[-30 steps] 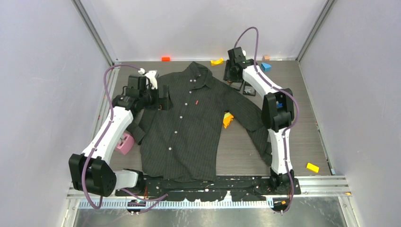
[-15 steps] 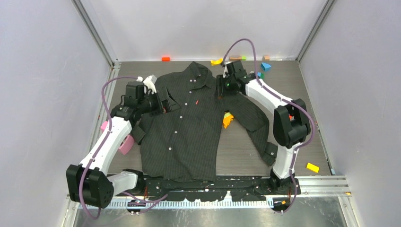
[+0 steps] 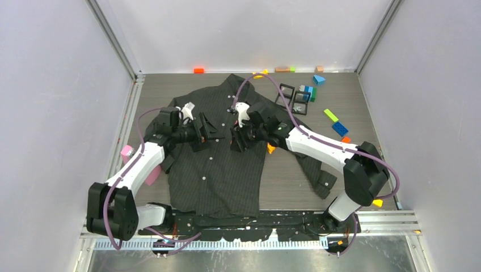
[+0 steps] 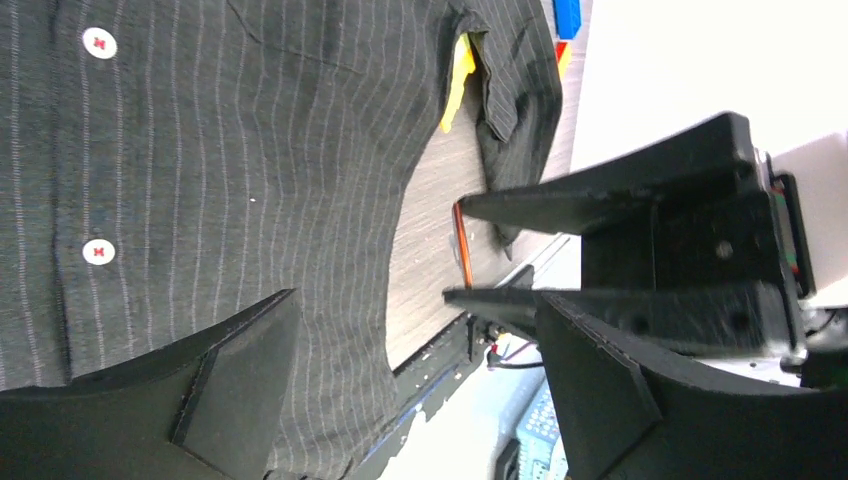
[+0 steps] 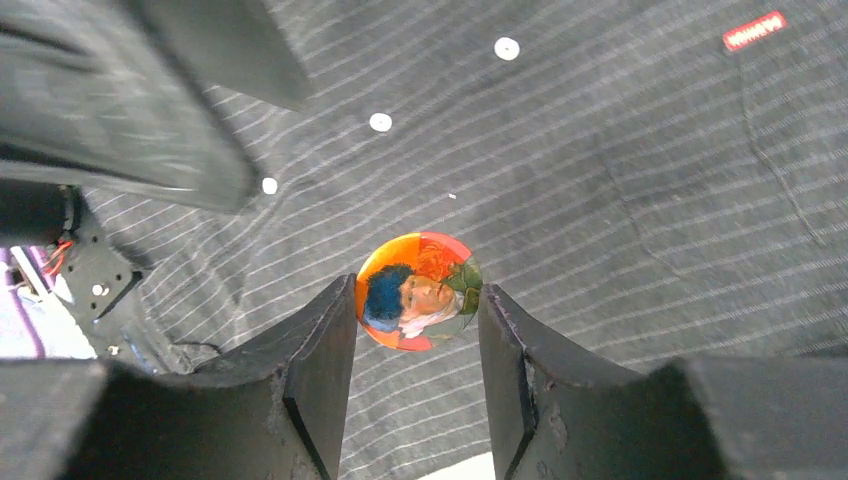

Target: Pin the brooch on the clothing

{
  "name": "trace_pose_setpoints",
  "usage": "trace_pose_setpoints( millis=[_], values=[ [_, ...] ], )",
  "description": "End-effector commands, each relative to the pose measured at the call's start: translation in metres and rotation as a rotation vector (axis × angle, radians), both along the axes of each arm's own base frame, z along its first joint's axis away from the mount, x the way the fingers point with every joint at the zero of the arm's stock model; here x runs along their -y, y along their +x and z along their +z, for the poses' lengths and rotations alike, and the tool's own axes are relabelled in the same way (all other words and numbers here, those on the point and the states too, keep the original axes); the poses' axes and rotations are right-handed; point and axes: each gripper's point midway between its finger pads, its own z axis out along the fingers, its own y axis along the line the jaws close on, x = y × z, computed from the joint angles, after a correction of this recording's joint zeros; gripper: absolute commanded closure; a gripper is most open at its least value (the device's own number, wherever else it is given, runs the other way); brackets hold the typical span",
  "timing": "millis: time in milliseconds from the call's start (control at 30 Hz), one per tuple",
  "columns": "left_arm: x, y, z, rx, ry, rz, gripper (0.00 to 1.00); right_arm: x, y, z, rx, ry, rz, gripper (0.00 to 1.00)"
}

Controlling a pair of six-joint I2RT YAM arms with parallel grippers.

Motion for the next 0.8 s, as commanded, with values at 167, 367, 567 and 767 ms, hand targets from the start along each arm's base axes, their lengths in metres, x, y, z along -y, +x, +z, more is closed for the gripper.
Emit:
trace_pose_setpoints(
  millis=[167, 367, 567, 767],
  values=[
    [0.016, -0.007, 0.015, 0.004, -0.140, -0.075, 0.21, -0.034, -0.015, 0.056, 0.184, 0.109, 0.100, 0.69],
    [0.019, -0.011, 0.013, -0.018, -0.161, -0.091, 0.43, -0.039, -0.021, 0.060, 0.199, 0.099, 0.129, 0.69],
    [0.026, -0.015, 0.012, -0.032, -0.171, -0.119, 0.59, -0.041, -0.026, 0.064, 0.210, 0.103, 0.142, 0.70],
    [0.035, -0.021, 0.009, -0.043, -0.170, -0.146, 0.68, -0.043, -0.028, 0.066, 0.216, 0.106, 0.150, 0.70]
  ],
)
